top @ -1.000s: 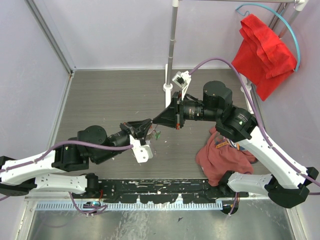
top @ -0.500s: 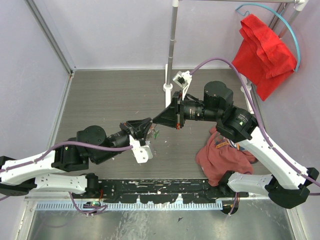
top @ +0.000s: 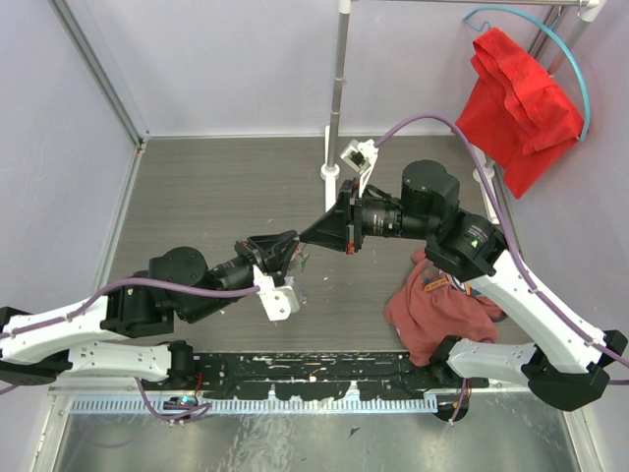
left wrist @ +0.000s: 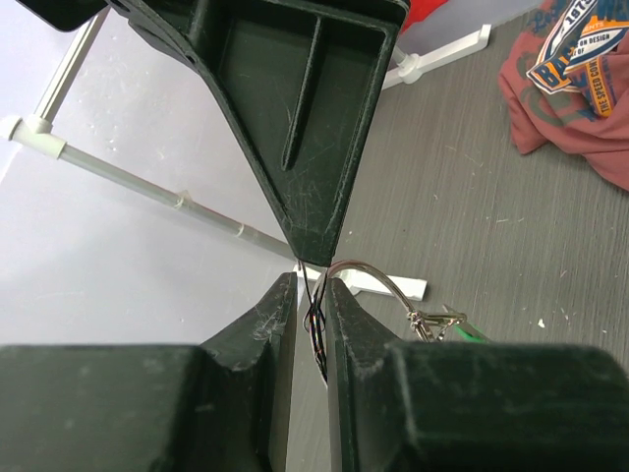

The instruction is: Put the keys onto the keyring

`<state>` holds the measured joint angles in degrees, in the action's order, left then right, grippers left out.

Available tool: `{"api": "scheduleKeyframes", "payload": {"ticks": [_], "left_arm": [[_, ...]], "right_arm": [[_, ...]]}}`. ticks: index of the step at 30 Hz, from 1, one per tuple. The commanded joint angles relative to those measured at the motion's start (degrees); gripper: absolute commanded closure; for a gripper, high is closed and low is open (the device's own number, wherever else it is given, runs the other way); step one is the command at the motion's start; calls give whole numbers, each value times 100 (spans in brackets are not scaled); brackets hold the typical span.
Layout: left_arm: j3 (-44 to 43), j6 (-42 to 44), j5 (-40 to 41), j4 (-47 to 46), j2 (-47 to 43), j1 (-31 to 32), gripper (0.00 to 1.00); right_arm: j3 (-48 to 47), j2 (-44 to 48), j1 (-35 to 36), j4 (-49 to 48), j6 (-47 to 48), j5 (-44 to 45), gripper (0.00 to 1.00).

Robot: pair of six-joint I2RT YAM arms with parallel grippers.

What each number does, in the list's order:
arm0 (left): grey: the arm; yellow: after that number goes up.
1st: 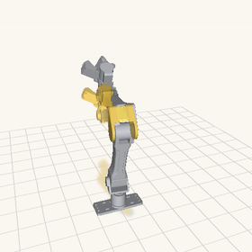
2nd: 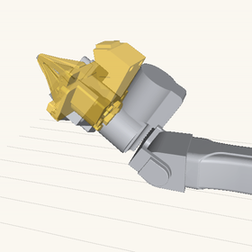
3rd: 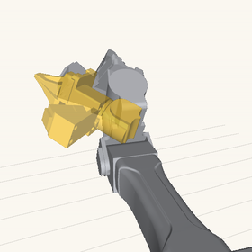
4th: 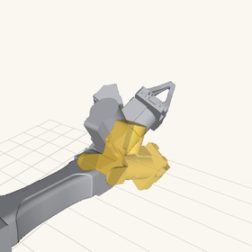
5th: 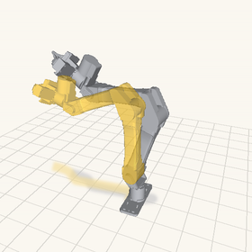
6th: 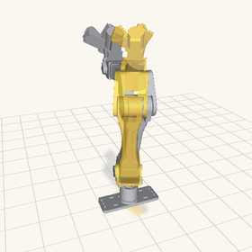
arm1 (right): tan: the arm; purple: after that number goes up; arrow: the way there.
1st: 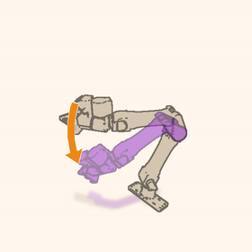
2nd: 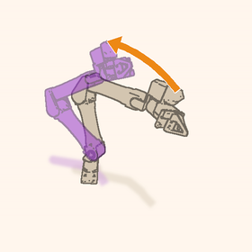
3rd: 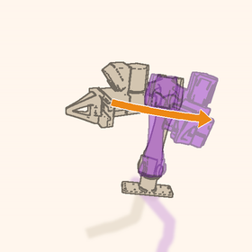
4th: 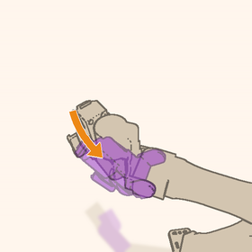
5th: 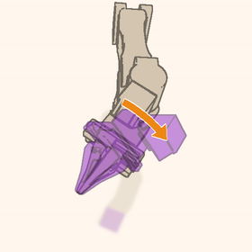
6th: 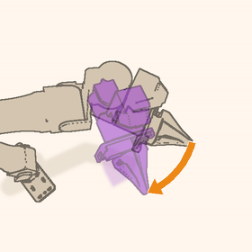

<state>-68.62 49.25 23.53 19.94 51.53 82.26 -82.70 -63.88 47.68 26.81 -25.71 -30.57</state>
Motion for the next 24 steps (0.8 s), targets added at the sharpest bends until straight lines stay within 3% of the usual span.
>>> {"api": "scheduleKeyframes", "payload": {"ticks": [1, 10, 15, 19, 24], "left_arm": [[-76, 14, 148, -223, -114, 14, 76], [-80, 11, 178, -218, -82, 10, 80], [-83, 14, 189, -217, -75, 9, 87], [-82, 12, 234, -227, -50, 11, 100], [-79, 11, 282, -247, -71, 7, 100]], "right_arm": [[-63, 224, 54, -474, -65, -109, 99], [-38, 268, 48, -519, -72, -99, 99], [-37, 279, 49, -527, -74, -116, 99], [-11, 299, 55, -531, -77, -101, 99], [6, 331, 50, -528, -63, -76, 99]]}}
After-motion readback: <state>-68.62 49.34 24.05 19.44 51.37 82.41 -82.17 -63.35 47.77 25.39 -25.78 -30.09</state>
